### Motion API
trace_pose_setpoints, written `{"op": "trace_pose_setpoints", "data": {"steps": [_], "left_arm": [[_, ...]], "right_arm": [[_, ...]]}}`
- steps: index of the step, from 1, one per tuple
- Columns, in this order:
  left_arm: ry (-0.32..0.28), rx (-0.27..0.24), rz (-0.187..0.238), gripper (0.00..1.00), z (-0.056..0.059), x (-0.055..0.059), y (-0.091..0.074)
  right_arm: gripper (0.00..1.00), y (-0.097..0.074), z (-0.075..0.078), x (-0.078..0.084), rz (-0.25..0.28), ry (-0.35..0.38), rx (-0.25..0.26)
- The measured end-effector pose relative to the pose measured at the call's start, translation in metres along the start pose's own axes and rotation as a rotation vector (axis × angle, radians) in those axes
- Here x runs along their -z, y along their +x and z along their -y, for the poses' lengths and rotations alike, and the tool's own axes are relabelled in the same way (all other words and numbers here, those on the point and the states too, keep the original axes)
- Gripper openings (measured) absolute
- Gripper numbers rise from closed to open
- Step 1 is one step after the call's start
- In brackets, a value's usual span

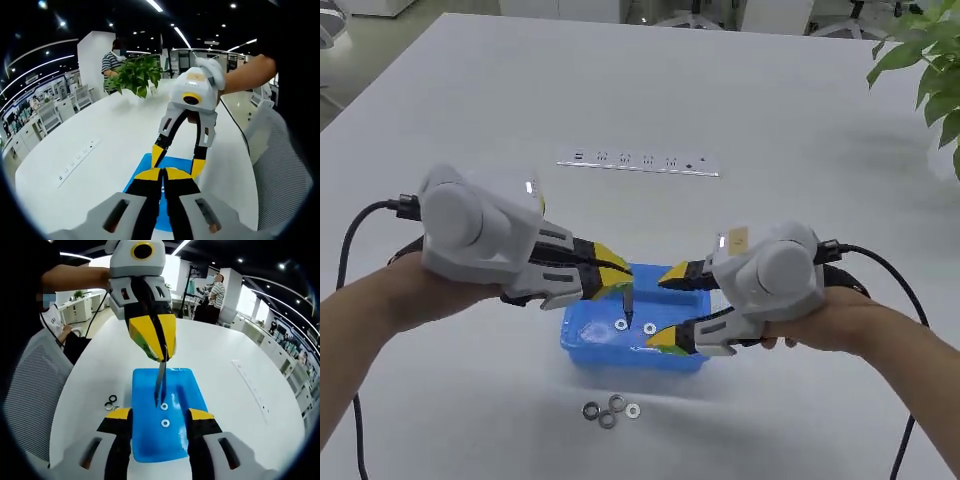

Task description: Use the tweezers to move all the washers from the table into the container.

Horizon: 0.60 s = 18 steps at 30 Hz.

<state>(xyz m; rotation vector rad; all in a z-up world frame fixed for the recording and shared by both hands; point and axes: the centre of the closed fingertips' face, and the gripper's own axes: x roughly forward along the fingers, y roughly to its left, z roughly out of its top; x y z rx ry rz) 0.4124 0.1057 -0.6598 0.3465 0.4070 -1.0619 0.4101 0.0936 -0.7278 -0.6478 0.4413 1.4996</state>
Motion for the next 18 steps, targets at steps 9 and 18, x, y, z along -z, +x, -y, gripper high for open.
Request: {"op": "trace_pose_setpoints", "data": {"steps": [9,18], "left_arm": [[0.014,-0.005,0.004,0.05,0.005,-0.008,-0.006],[0.024,-0.002,0.000,0.05,0.014,-0.012,-0.010]], "right_arm": [[0.55,-0.020,-0.007,0.004,0.000,0.050,0.053],[0.61,-0.038,-0.016,0.012,-0.001,0.097,0.105]]}}
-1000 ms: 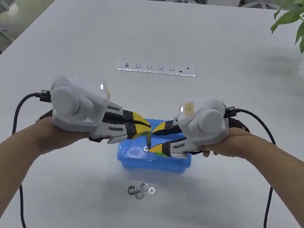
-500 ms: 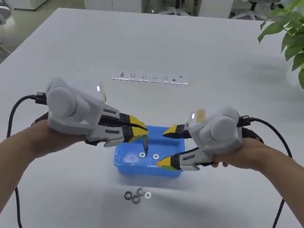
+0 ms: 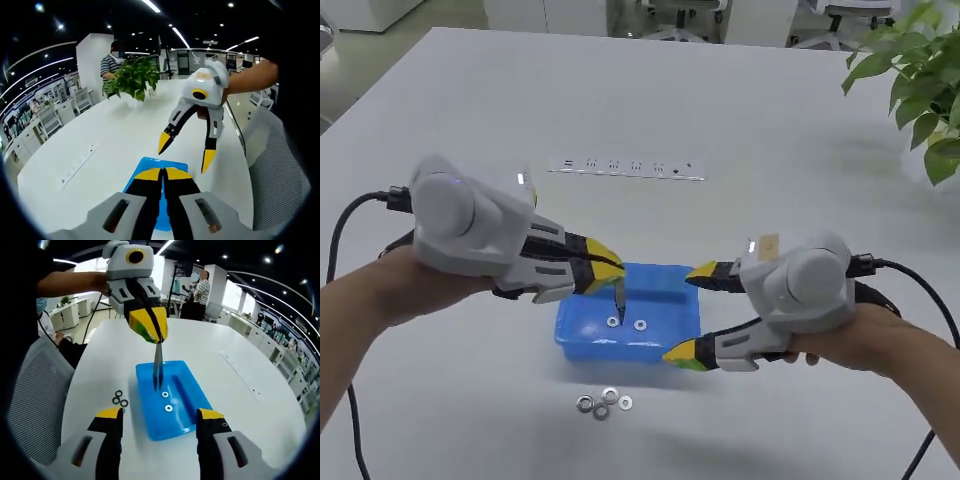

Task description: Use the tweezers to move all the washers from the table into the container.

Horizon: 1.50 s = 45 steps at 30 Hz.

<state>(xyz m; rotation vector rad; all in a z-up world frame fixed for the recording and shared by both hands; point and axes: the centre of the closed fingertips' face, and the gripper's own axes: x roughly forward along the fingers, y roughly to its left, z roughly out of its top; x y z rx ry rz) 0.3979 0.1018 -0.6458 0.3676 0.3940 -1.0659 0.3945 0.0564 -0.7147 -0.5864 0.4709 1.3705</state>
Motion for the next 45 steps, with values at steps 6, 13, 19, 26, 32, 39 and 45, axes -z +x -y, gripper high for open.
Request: {"op": "trace_pose_setpoints", "data": {"steps": [6,13,19,26,32,39,45], "left_arm": [[0.008,-0.001,0.002,0.05,0.002,-0.007,-0.004],[0.010,0.002,0.001,0.05,0.006,-0.012,-0.006],[0.000,0.004,-0.001,0.05,0.010,-0.015,-0.008],[-0.008,0.007,-0.002,0.05,0.015,-0.017,-0.010],[-0.013,0.013,-0.004,0.05,0.021,-0.018,-0.012],[-0.019,0.023,-0.006,0.05,0.030,-0.017,-0.013],[-0.023,0.035,-0.007,0.05,0.039,-0.014,-0.013]], "right_arm": [[0.67,-0.010,-0.003,0.007,0.003,0.035,0.029],[0.76,-0.018,-0.009,0.016,0.006,0.072,0.052],[0.84,-0.022,-0.012,0.022,0.016,0.099,0.067],[0.92,-0.024,-0.016,0.023,0.034,0.107,0.068],[0.97,-0.025,-0.023,0.025,0.040,0.121,0.045],[1.00,-0.026,-0.033,0.025,0.050,0.152,0.019],[1.00,-0.029,-0.036,0.024,0.061,0.162,0.021]]}}
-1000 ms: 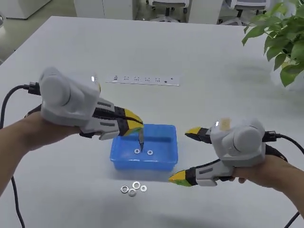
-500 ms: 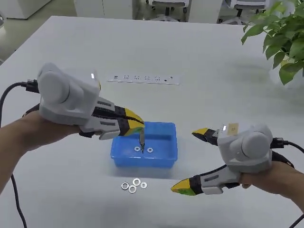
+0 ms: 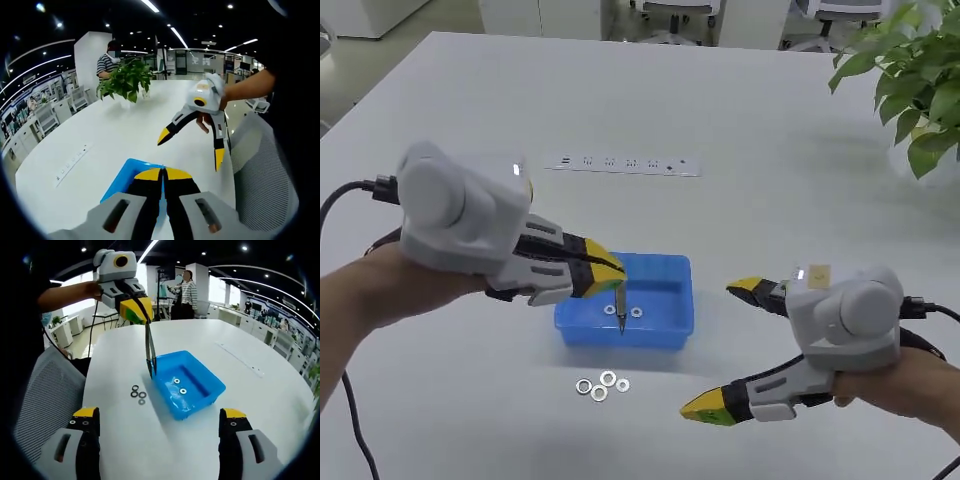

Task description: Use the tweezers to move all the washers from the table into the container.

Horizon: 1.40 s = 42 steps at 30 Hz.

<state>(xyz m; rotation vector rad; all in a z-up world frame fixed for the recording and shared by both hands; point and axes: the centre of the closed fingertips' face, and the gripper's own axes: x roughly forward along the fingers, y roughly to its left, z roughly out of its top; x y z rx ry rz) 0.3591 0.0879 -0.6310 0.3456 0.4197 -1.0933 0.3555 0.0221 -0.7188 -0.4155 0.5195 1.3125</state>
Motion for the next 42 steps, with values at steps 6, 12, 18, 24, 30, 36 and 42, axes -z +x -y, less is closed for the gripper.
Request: {"op": "trace_pose_setpoints", "data": {"steps": [6,12,18,24,30,36,42], "left_arm": [[-0.003,0.013,-0.001,0.05,0.007,0.004,0.002],[0.000,0.023,-0.002,0.05,0.012,0.008,0.005],[0.011,0.031,0.001,0.05,0.015,0.012,0.009],[0.019,0.044,-0.005,0.05,0.020,0.018,0.014],[0.024,0.055,-0.017,0.05,0.023,0.025,0.017],[0.025,0.061,-0.019,0.05,0.025,0.031,0.020],[0.029,0.073,-0.035,0.05,0.026,0.040,0.024]], "right_arm": [[1.00,-0.001,-0.002,0.002,0.001,0.004,0.001],[1.00,-0.002,-0.003,0.004,-0.005,0.004,0.001],[1.00,-0.002,-0.005,0.006,-0.008,0.002,0.000],[0.99,-0.001,-0.007,0.005,-0.005,-0.001,-0.004],[0.98,0.000,-0.009,0.008,-0.010,-0.001,-0.009],[0.97,0.001,-0.010,0.010,-0.013,-0.001,-0.011],[0.96,0.001,-0.012,0.012,-0.018,0.000,-0.015]]}}
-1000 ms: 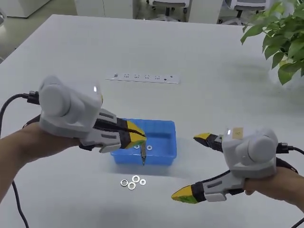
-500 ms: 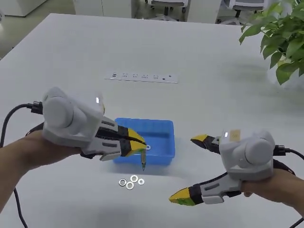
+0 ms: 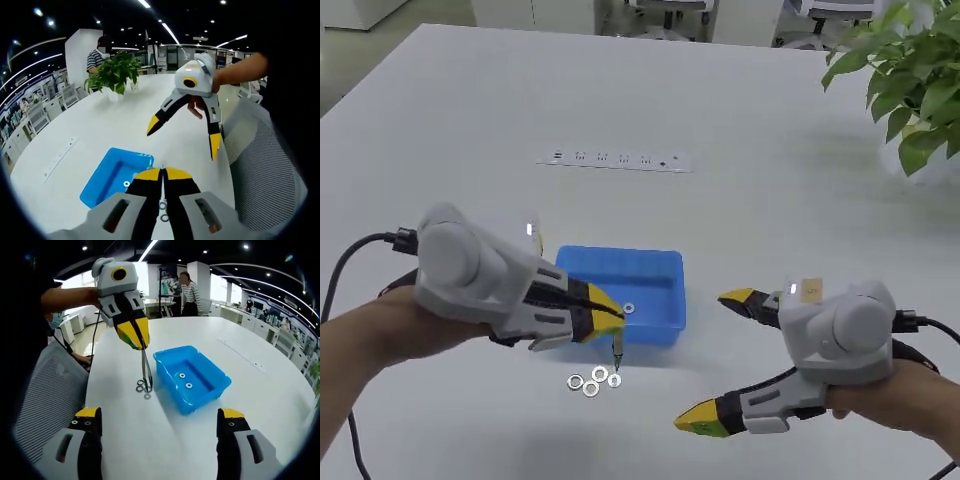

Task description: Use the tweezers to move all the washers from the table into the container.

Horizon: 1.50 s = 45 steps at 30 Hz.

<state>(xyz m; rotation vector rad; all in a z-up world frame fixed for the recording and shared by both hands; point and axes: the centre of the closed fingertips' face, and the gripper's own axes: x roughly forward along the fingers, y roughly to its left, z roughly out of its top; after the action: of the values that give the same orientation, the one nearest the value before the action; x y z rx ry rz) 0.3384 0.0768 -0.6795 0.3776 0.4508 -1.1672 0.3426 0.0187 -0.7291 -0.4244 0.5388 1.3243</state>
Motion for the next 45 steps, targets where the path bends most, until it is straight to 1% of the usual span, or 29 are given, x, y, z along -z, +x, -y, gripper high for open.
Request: {"op": "trace_pose_setpoints", "data": {"steps": [7,10,13,17,27,33,36,45], "left_arm": [[0.008,0.006,-0.013,0.05,0.0031,0.0041,0.0022],[0.002,0.004,-0.005,0.05,0.0039,0.0024,0.0026],[0.006,0.007,-0.011,0.05,0.0036,0.0045,0.0030],[-0.001,0.007,-0.006,0.05,0.0036,0.0050,0.0036],[0.006,0.011,-0.015,0.05,0.0059,0.0086,0.0064],[0.004,0.010,-0.006,0.05,0.0046,0.0081,0.0073],[0.007,0.012,-0.003,0.05,0.0044,0.0079,0.0076],[0.016,0.017,-0.015,0.05,0.0033,0.0095,0.0068]], "right_arm": [[0.95,-0.0001,-0.0010,0.0006,-0.001,-0.001,-0.004],[0.94,-0.0003,-0.0012,0.0006,0.000,-0.001,-0.005],[0.94,-0.0001,-0.0012,0.0011,-0.001,0.000,-0.005],[0.94,-0.0002,-0.0018,0.0015,-0.003,0.001,-0.006],[0.93,0.0001,-0.0023,0.0032,-0.007,0.001,-0.008],[0.92,0.0010,-0.0035,0.0036,-0.009,0.002,-0.011],[0.90,0.0015,-0.0044,0.0037,-0.010,0.000,-0.016],[0.78,0.0059,-0.0083,-0.0005,0.008,-0.043,-0.045]]}}
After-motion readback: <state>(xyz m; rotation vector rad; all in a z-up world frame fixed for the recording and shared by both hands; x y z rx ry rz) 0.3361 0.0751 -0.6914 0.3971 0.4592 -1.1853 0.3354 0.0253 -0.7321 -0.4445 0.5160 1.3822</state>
